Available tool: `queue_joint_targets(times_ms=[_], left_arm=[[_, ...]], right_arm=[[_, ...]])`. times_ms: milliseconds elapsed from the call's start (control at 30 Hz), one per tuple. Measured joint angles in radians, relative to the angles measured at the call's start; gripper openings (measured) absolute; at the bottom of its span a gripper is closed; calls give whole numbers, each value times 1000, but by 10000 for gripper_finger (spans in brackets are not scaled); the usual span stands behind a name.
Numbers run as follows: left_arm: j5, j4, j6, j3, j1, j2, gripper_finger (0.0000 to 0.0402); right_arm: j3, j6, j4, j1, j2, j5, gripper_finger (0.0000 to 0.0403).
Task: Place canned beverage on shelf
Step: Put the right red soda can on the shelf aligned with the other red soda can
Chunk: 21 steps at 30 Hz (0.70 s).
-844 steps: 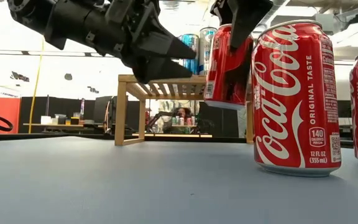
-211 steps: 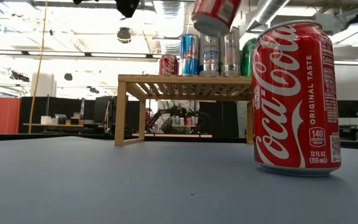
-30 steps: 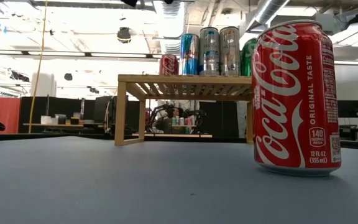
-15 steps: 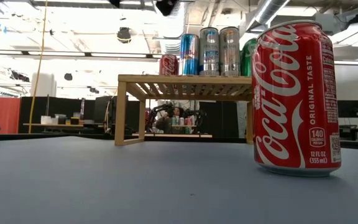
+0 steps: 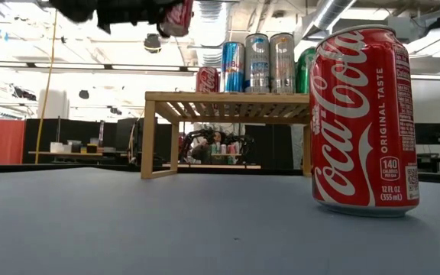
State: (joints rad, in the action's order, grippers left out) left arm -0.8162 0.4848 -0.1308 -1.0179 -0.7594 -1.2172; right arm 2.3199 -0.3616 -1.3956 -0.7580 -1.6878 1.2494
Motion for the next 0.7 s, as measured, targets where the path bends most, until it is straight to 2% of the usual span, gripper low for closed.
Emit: queue_joint_targets(times_ms=[133,233,400,700], left_arm=[[-12,415,-146,144,-42,-59,297],[-51,631,-249,207,-61,-141,297],[-116,804,-373,221,-63,-293,297],[-101,928,-436,219,-86,-465,297]], right_arm=[[0,-76,-31,2,0,8,286],[0,-99,-33,8,0,7,286],[0,-103,-39,22,0,7,286],[0,-103,-34,27,-2,7,286]])
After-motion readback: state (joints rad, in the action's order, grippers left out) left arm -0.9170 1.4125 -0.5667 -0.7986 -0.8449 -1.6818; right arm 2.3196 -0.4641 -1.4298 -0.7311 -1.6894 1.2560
